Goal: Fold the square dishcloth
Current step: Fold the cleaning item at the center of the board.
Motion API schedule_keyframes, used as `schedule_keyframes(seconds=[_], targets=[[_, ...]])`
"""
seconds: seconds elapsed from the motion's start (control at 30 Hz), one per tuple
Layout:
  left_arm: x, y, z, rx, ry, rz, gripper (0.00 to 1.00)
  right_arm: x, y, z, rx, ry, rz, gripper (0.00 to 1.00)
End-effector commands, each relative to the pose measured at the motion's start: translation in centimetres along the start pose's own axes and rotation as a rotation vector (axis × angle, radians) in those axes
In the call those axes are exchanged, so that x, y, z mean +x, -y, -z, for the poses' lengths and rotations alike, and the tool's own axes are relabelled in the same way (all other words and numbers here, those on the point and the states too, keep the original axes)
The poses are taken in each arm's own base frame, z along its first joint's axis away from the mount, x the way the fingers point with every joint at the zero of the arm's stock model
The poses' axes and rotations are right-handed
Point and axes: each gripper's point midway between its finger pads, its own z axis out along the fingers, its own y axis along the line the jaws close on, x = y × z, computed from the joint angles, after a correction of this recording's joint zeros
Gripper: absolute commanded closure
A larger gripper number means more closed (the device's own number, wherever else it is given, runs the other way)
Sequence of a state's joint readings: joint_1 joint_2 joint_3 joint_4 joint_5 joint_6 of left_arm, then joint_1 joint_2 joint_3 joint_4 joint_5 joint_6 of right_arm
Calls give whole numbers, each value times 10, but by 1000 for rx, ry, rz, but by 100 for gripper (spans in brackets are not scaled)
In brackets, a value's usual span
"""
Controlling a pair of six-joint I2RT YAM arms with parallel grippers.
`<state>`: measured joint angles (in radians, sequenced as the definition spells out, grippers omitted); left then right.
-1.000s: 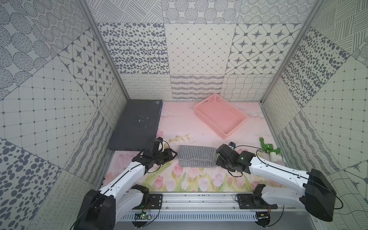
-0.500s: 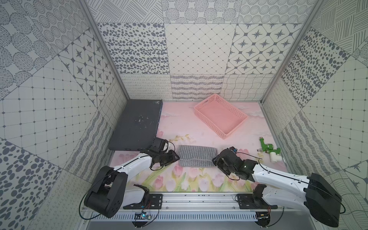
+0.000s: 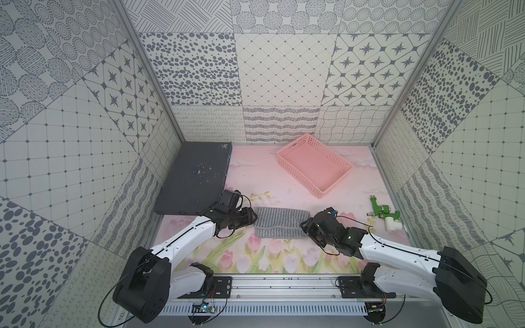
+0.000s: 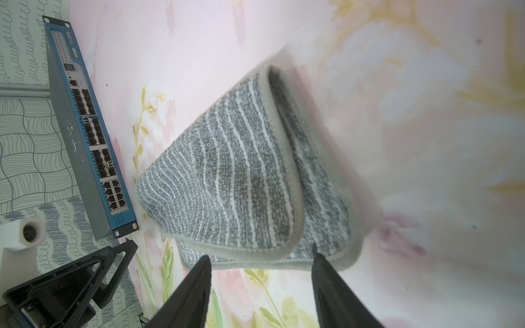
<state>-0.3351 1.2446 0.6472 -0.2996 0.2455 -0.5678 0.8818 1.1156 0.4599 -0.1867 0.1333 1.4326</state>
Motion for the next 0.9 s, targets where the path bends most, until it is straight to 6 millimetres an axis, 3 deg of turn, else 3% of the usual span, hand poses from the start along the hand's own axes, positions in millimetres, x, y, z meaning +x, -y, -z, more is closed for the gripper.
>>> schedule_keyframes(seconds=[0.0,0.3,0.5,0.67,0.87], targets=[[11,-23,-11,-121,-78,-20,39,-2,-4,-5,-11,21,-3,41],[12,-25,-33,-119,-135,-37,40,1,-8,-26,-22,14,-8,40],[24,-29,-42,-106,-178,-17,49,6,-11,-39,-37,-2,-21,41],[28,-31,-49,-91,-188,3,64,4,-10,-42,-20,9,-18,43],[27,-24,-48,-61,-195,5,95,-3,-2,-35,15,45,-5,47]])
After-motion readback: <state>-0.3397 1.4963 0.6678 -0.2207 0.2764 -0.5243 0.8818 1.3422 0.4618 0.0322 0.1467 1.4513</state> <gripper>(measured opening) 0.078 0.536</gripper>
